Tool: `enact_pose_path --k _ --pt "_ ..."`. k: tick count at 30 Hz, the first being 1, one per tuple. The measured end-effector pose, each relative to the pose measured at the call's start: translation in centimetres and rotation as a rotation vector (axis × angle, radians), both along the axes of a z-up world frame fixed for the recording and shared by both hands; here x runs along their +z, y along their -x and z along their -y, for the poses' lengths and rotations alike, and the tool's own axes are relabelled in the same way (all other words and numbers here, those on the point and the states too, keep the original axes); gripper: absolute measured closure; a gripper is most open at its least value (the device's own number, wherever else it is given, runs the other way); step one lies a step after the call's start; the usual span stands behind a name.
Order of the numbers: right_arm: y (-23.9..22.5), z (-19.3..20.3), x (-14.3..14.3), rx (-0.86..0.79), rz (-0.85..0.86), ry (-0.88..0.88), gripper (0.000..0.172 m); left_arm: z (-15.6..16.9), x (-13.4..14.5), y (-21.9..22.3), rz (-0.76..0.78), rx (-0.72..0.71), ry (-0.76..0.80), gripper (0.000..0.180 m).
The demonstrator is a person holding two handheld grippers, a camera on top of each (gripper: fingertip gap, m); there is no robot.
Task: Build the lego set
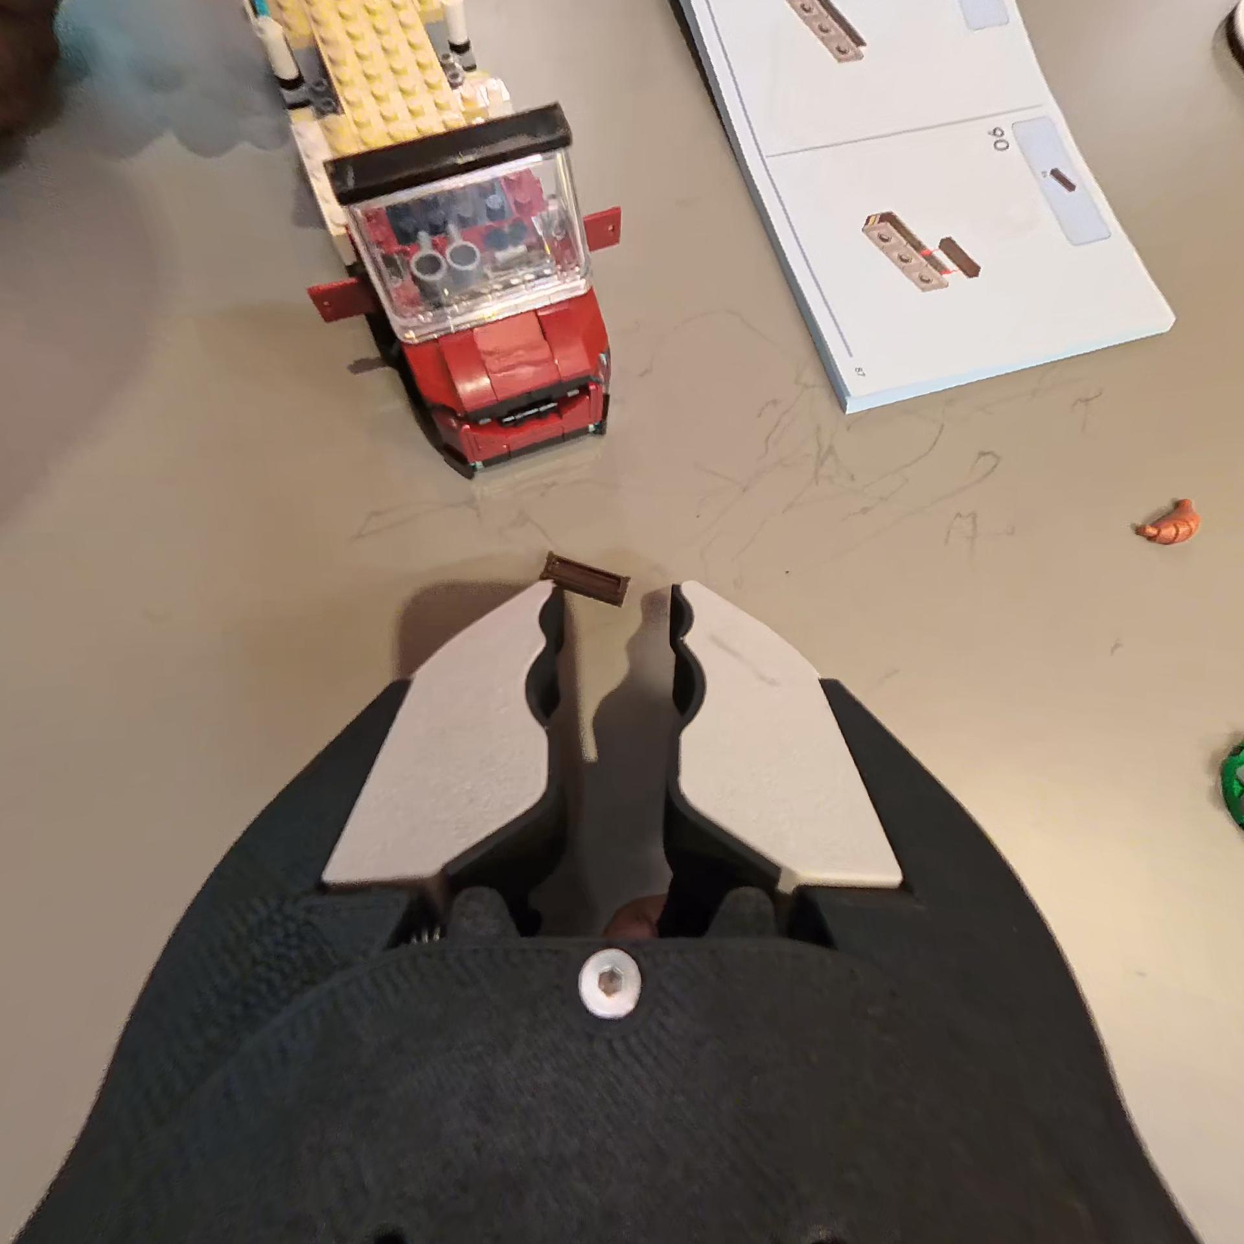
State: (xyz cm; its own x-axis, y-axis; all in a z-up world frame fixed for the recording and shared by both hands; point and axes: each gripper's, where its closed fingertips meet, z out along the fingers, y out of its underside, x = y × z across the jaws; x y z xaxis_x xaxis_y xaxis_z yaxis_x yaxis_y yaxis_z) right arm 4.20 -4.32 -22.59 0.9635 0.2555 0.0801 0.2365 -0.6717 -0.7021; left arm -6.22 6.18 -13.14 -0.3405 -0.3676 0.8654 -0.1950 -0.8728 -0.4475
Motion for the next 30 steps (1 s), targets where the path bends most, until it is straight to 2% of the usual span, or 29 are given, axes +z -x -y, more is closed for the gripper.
enact_pose_path --k 5,11,16,25,30 --pt "0.0 -0.6 -0.1 -0.058 0.018 0.003 0.144 0.0 0.1 0.1 0.006 0.007 -0.011 0.164" --pt "0.2 -0.5 -0.1 -0.055 0.047 -0.001 0.146 0.0 0.1 0.2 0.008 0.012 -0.017 0.164" --pt "0.5 -0.4 -0.1 -0.034 0.034 0.000 0.153 0.1 0.1 0.2 0.006 0.011 -0.025 0.164" --pt "3.1 0.7 -0.1 0.090 -0.060 0.045 0.154 0.2 0.1 0.2 0.004 0.009 -0.025 0.164" --pt "2.5 0.2 0.6 0.054 -0.077 0.003 0.154 0.3 0.0 0.2 -0.005 0.003 -0.029 0.164"
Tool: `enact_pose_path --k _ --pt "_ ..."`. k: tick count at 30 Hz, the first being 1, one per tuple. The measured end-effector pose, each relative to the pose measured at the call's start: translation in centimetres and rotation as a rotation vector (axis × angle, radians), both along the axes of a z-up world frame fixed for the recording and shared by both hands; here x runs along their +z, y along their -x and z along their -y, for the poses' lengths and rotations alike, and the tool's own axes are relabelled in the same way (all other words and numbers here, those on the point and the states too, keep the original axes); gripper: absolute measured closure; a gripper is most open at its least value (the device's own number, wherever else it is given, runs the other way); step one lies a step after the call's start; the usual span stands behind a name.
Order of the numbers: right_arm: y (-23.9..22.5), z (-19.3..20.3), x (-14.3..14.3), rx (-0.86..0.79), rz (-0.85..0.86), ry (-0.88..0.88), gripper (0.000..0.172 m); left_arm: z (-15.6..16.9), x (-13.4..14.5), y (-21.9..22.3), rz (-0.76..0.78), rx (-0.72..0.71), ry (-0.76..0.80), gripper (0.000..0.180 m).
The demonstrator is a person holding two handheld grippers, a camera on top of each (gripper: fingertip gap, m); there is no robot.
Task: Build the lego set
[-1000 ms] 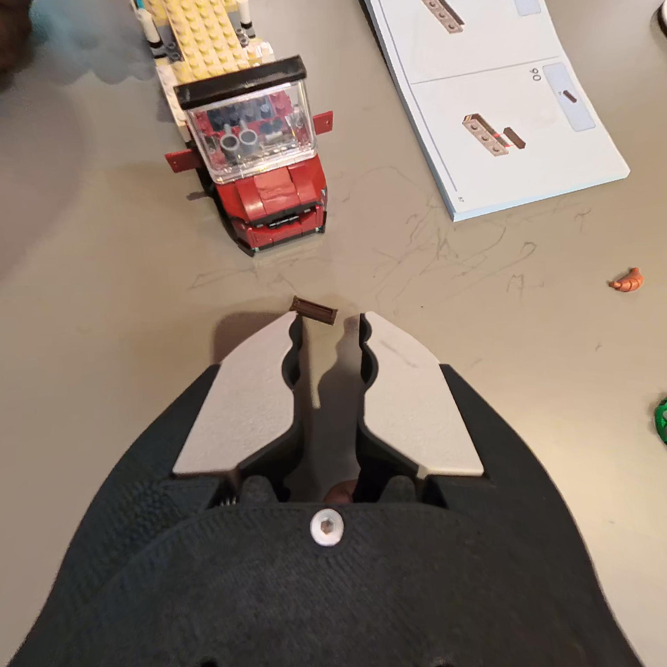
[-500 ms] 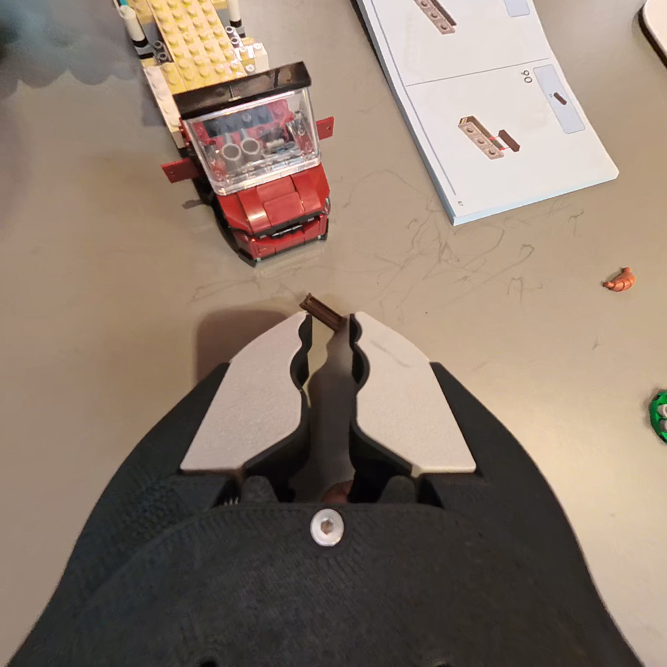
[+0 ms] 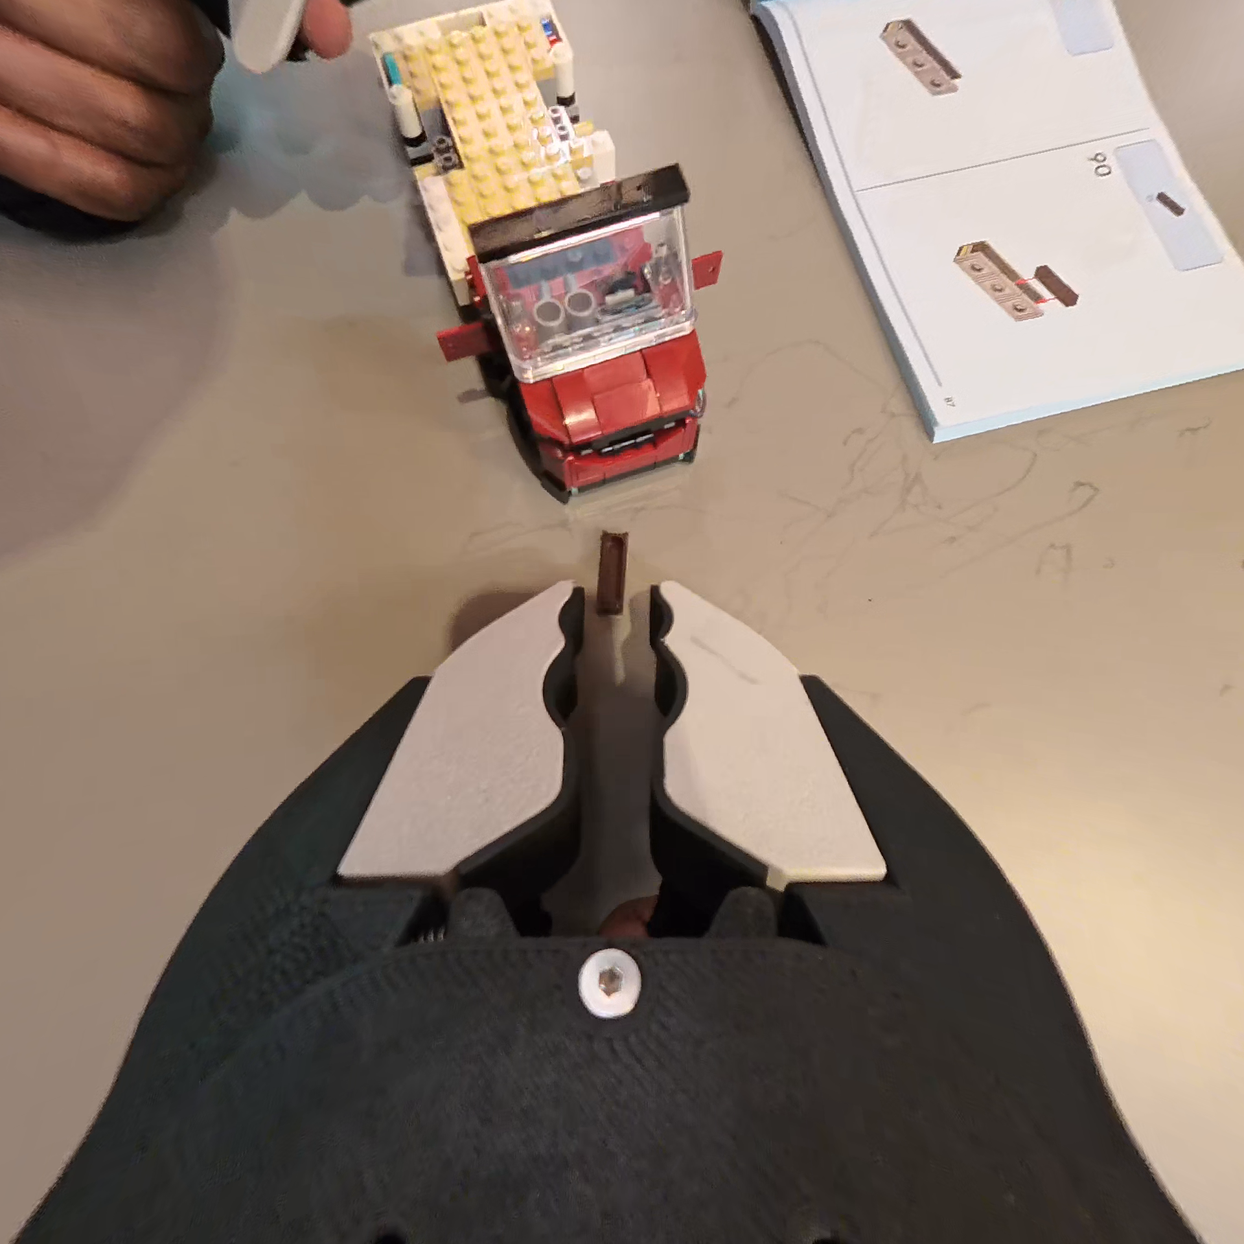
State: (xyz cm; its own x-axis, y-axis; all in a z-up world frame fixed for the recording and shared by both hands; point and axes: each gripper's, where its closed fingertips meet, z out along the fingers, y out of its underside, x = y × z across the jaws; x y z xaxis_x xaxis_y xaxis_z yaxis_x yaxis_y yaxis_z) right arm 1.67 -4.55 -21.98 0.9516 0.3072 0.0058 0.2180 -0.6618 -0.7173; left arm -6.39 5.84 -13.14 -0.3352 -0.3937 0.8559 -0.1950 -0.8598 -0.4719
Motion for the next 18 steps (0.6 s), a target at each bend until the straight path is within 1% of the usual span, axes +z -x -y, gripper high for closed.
enact_pose_path --k 4,7,11,14,16,18 --pt "0.2 -0.2 -0.5 -0.003 0.002 0.018 0.155 0.4 -0.3 -0.1 -0.021 -0.019 0.017 0.164" --pt "0.2 -0.3 -0.9 -0.019 -0.009 0.042 0.165 0.5 -0.4 -0.2 -0.031 -0.019 0.008 0.164" --pt "-0.1 -0.3 -0.5 -0.068 -0.102 0.046 0.165 0.4 -0.4 -0.2 -0.032 -0.019 0.015 0.164" --pt "-0.9 -0.4 0.5 -0.145 -0.275 0.017 0.165 0.5 -0.5 -0.3 -0.044 -0.013 0.001 0.164" --pt "-1.1 -0.8 1.9 -0.192 -0.472 -0.034 0.165 0.7 -0.8 -0.4 -0.064 -0.009 0.002 0.164" --pt "-1.0 -1.2 4.1 -0.211 -0.712 -0.108 0.165 0.9 -1.1 -0.6 -0.093 0.006 0.001 0.164"
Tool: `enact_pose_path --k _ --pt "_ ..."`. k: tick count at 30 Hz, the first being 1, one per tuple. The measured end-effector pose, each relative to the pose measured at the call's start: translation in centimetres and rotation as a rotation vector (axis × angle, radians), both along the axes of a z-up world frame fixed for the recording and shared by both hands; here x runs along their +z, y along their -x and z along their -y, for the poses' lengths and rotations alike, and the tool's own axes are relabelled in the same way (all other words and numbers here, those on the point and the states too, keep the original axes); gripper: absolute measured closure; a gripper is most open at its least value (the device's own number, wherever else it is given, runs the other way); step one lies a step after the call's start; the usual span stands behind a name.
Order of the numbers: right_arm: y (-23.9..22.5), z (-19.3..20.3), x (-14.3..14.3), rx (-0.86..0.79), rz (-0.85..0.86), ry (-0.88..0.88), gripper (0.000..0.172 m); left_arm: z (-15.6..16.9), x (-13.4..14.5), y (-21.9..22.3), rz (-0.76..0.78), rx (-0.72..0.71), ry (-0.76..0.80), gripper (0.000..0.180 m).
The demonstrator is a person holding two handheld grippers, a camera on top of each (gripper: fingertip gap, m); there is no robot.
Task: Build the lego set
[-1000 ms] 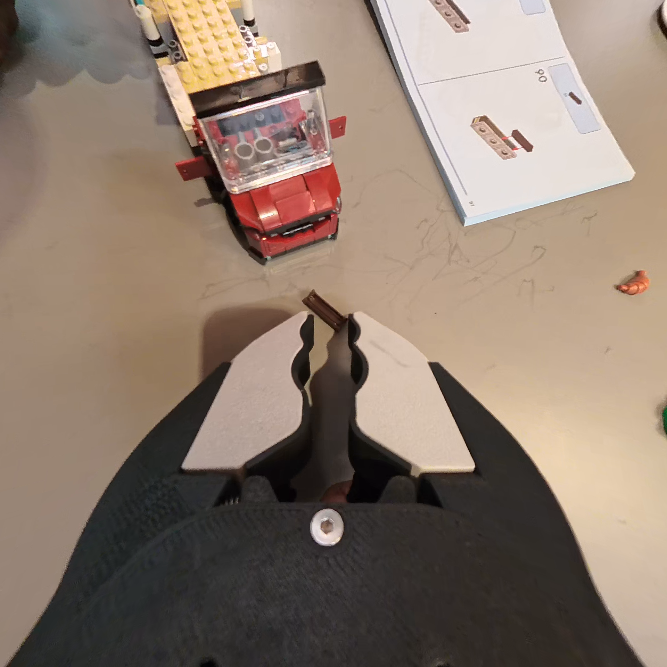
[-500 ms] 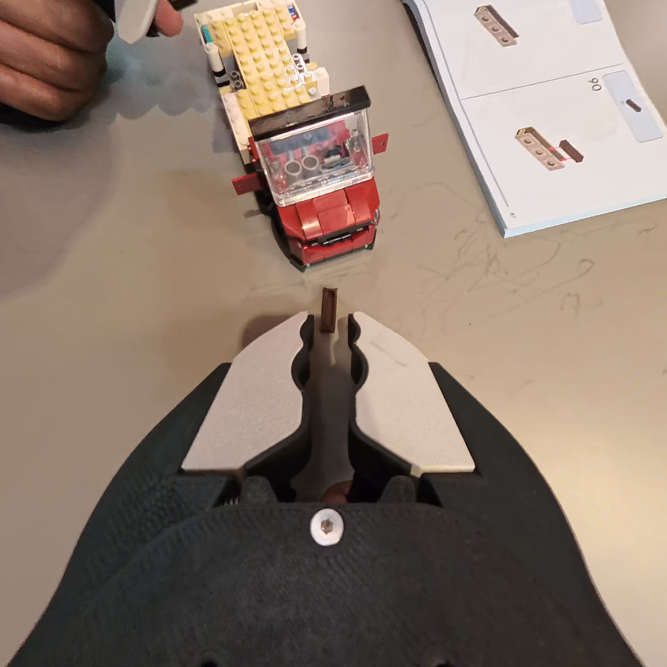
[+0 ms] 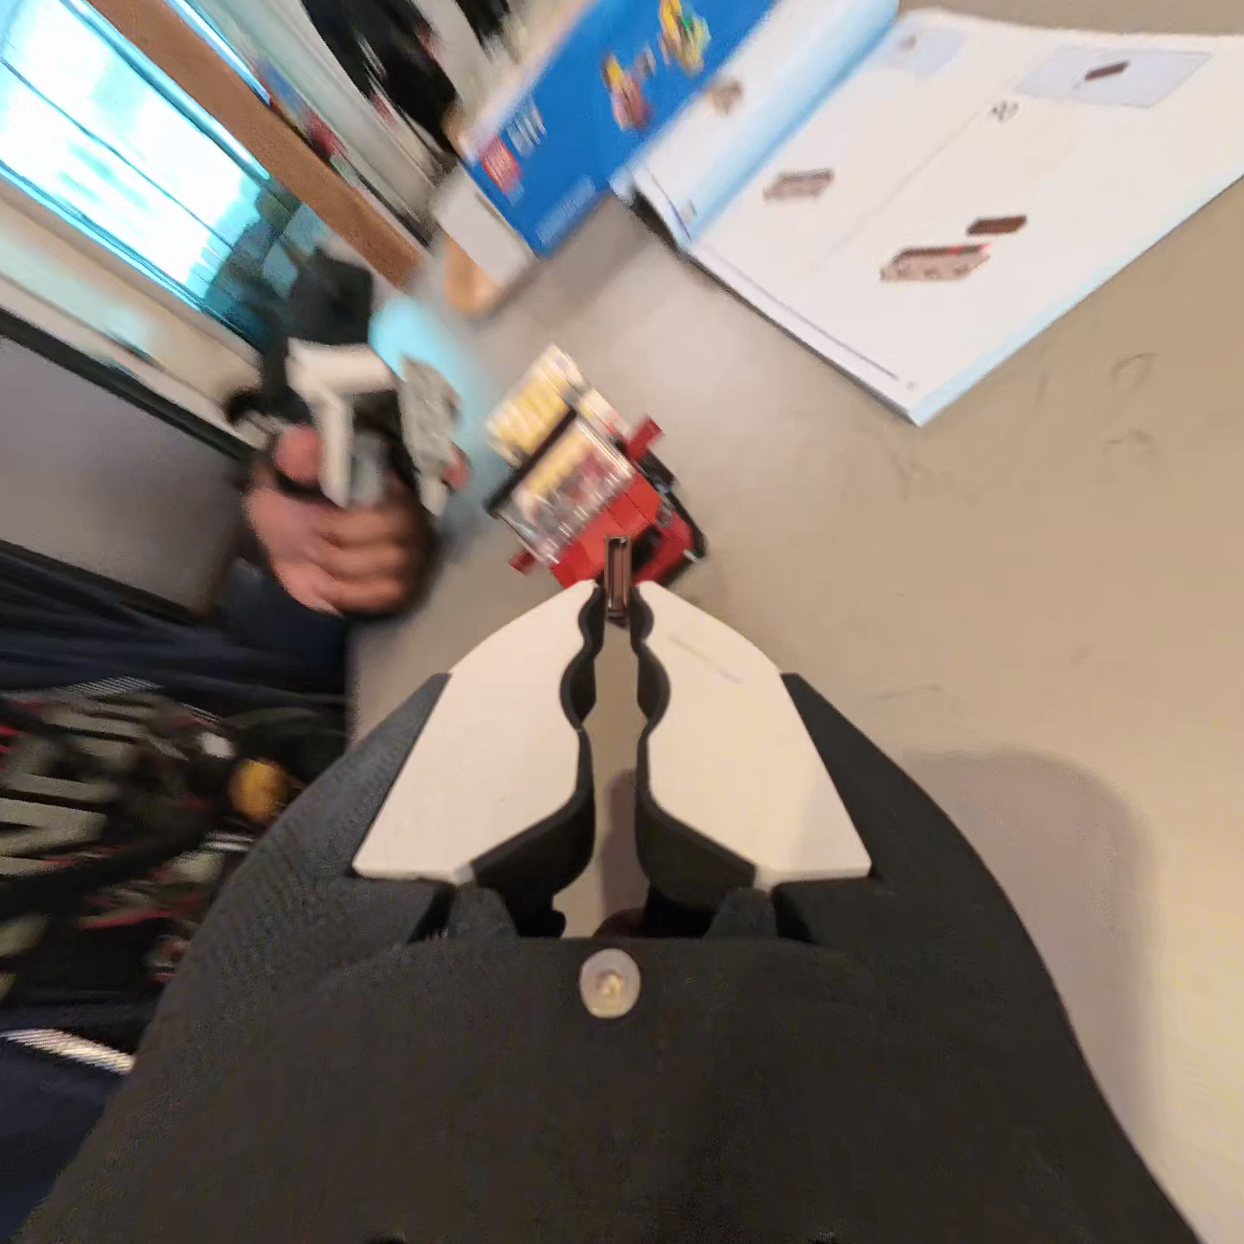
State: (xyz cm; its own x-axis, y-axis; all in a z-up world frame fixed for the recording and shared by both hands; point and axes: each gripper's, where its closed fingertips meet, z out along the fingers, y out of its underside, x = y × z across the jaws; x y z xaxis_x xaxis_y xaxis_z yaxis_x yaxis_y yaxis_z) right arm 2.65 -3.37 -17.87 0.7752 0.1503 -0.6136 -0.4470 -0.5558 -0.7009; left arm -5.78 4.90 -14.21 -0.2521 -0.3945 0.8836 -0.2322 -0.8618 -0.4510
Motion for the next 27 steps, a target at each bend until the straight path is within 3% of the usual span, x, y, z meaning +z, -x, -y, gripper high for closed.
enact_pose_path --k 4,14,17,27 --pt "0.3 -0.4 3.2 -0.013 -0.310 -0.122 0.165 0.8 -0.6 -0.1 -0.049 0.024 -0.008 0.164" --pt "2.8 -2.1 3.6 -0.004 -0.378 -0.109 0.165 2.2 -1.3 0.3 -0.099 0.018 0.056 0.164" --pt "3.6 -2.6 3.6 -0.017 -0.294 -0.092 0.165 2.3 -1.1 0.6 -0.080 0.014 0.080 0.164" --pt "8.6 -4.4 6.1 0.043 0.215 -0.130 0.165 2.0 -0.8 0.8 -0.046 0.020 0.125 0.164"
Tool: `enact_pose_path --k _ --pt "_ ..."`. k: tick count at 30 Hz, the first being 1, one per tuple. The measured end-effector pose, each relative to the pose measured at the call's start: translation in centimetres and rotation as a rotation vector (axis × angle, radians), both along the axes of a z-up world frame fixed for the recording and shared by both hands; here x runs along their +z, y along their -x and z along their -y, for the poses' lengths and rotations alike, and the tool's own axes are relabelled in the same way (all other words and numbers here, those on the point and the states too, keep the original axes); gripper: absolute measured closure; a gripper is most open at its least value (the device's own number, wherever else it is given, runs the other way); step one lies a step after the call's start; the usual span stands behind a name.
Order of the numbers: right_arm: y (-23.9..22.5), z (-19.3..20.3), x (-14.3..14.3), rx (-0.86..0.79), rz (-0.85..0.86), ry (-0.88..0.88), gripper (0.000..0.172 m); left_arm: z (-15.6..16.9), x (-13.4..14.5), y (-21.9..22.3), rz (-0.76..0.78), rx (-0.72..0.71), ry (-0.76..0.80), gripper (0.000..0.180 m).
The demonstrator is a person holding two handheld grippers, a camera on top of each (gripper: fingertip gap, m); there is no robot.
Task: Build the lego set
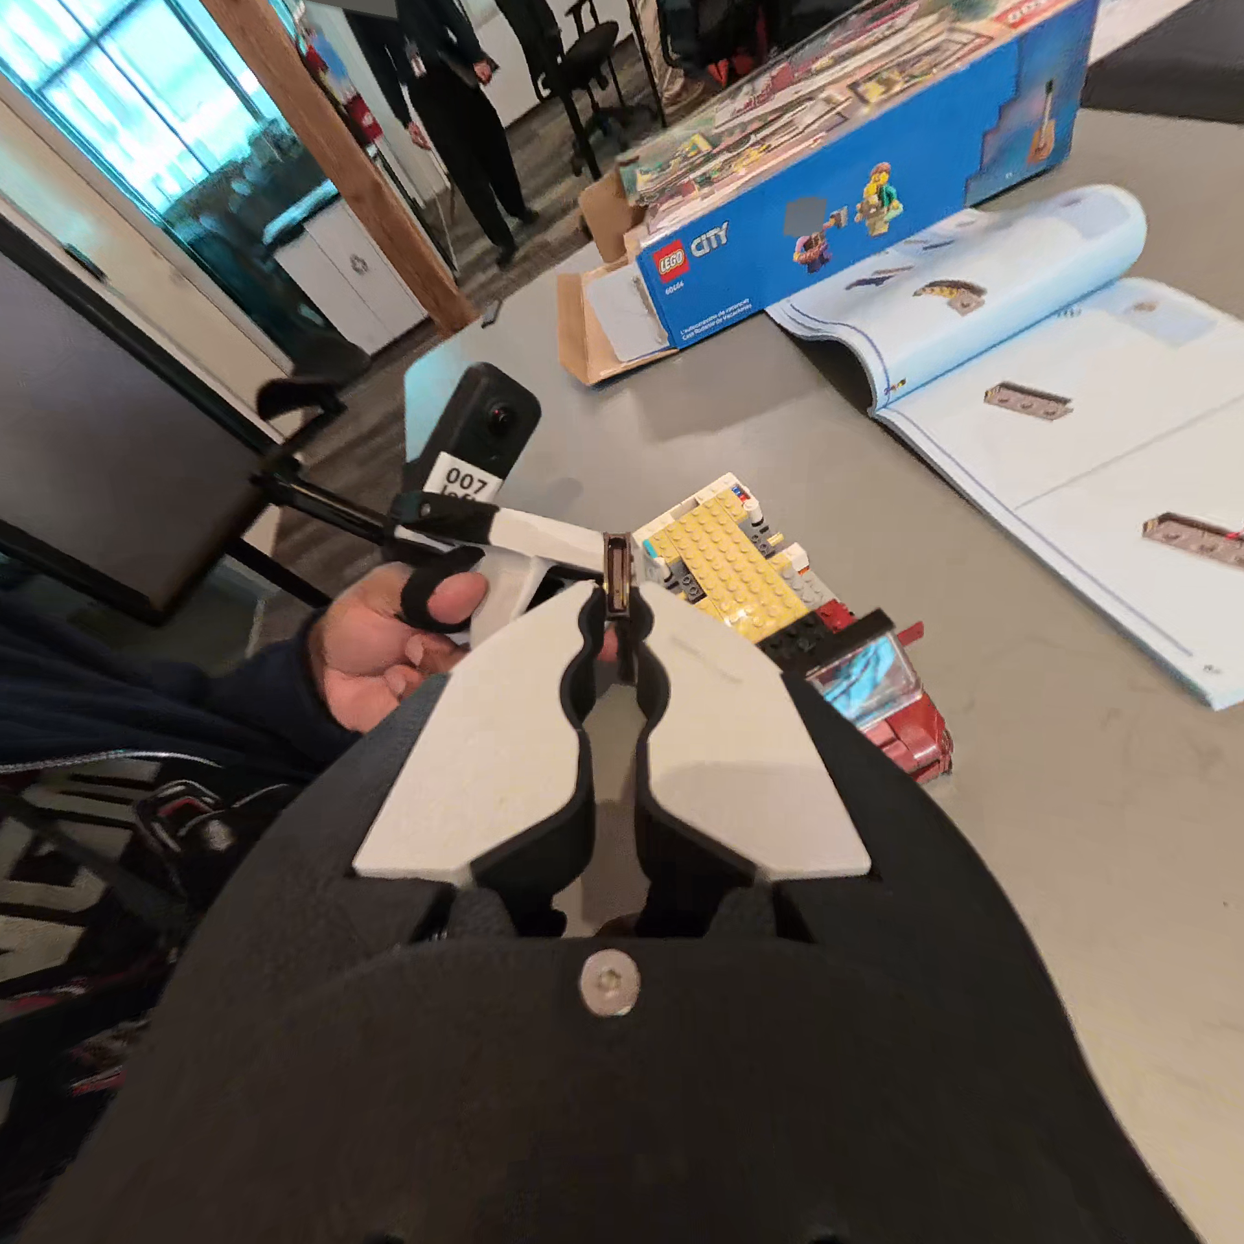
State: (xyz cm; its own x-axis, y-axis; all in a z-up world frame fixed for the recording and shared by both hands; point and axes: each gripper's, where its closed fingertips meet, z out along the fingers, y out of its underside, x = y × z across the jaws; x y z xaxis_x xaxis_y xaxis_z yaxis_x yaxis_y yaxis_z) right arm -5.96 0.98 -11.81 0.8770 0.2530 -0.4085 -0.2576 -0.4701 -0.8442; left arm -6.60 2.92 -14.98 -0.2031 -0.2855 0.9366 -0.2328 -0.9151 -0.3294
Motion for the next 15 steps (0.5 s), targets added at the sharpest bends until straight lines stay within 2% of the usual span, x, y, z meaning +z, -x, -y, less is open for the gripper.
enact_pose_path --k 10,15 --pt "0.1 -0.4 -1.7 -0.017 0.400 0.023 0.165 -0.8 0.0 0.0 0.005 0.038 0.048 0.164" --pt "0.5 -0.2 -2.3 0.011 0.513 0.053 0.165 -0.8 0.0 0.1 0.007 0.044 0.048 0.164"
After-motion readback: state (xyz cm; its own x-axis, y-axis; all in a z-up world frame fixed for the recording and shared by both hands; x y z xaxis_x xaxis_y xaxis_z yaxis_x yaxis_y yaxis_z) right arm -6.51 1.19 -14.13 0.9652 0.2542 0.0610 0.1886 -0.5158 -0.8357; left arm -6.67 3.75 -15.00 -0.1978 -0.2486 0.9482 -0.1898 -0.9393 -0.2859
